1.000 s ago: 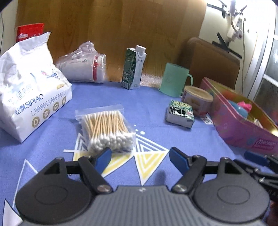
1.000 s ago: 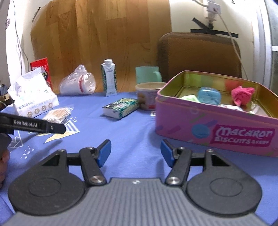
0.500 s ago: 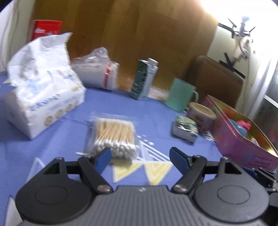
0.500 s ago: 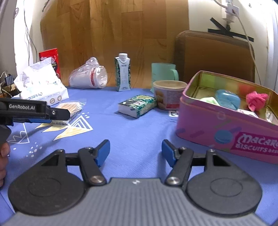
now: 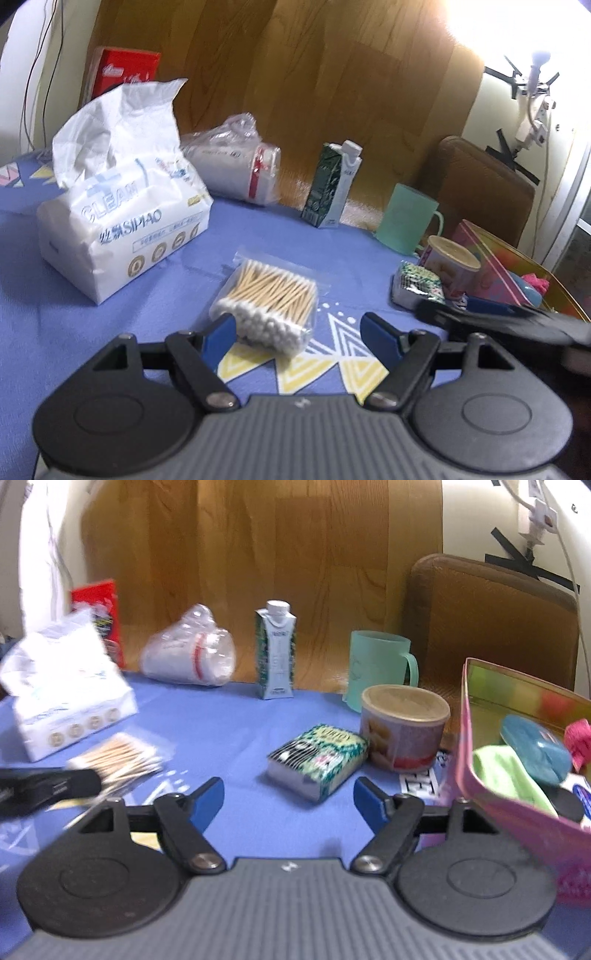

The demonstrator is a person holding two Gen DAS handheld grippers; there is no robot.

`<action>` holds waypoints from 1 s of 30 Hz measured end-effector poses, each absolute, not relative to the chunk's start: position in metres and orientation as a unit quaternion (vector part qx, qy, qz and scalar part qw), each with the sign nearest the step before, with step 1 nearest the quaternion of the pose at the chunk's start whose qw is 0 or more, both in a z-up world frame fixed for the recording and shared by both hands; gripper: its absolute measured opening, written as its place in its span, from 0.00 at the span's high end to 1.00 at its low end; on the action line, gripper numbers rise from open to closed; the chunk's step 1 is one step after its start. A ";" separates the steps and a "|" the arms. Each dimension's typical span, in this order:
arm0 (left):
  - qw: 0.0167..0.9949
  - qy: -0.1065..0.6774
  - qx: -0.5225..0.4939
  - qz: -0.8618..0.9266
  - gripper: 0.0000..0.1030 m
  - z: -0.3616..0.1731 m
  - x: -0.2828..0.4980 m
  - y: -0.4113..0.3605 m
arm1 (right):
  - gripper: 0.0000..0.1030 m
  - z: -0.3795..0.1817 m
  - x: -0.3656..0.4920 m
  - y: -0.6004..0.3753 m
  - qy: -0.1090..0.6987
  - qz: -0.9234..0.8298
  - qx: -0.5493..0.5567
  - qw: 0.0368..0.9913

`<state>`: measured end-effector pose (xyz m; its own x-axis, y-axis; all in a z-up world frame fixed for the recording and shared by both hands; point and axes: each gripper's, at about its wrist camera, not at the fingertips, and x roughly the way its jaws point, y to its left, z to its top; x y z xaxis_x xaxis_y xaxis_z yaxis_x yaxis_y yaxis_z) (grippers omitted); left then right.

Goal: Organize soft objects

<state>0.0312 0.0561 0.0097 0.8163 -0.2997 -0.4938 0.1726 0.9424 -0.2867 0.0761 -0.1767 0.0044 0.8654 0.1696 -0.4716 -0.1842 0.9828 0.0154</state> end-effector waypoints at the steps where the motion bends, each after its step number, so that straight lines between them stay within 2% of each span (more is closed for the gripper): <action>1: 0.948 0.270 -0.110 -0.125 0.26 0.011 0.029 0.054 | 0.20 0.003 0.085 -0.176 0.247 0.083 -0.017 0.965; 7: 0.952 0.258 -0.100 -0.133 0.26 0.013 0.025 0.050 | 0.15 0.001 0.135 -0.181 0.293 0.056 0.035 0.954; 8: 0.951 0.259 -0.103 -0.133 0.26 0.013 0.026 0.051 | 0.17 0.000 0.141 -0.183 0.302 0.055 0.041 0.951; 10: 0.950 0.262 -0.107 -0.132 0.26 0.013 0.027 0.052 | 0.31 -0.005 0.147 -0.187 0.317 0.063 0.050 0.945; 14: 0.949 0.264 -0.109 -0.131 0.26 0.012 0.027 0.053 | 0.35 -0.002 0.130 -0.184 0.310 0.083 0.023 0.947; 26: 0.953 0.264 -0.072 -0.131 0.26 0.013 0.022 0.041 | 0.33 -0.003 -0.014 -0.177 0.298 0.227 -0.049 0.926; 30: 0.956 0.255 -0.050 -0.135 0.26 0.015 0.010 0.032 | 0.24 -0.007 -0.035 -0.180 0.290 0.223 -0.057 0.929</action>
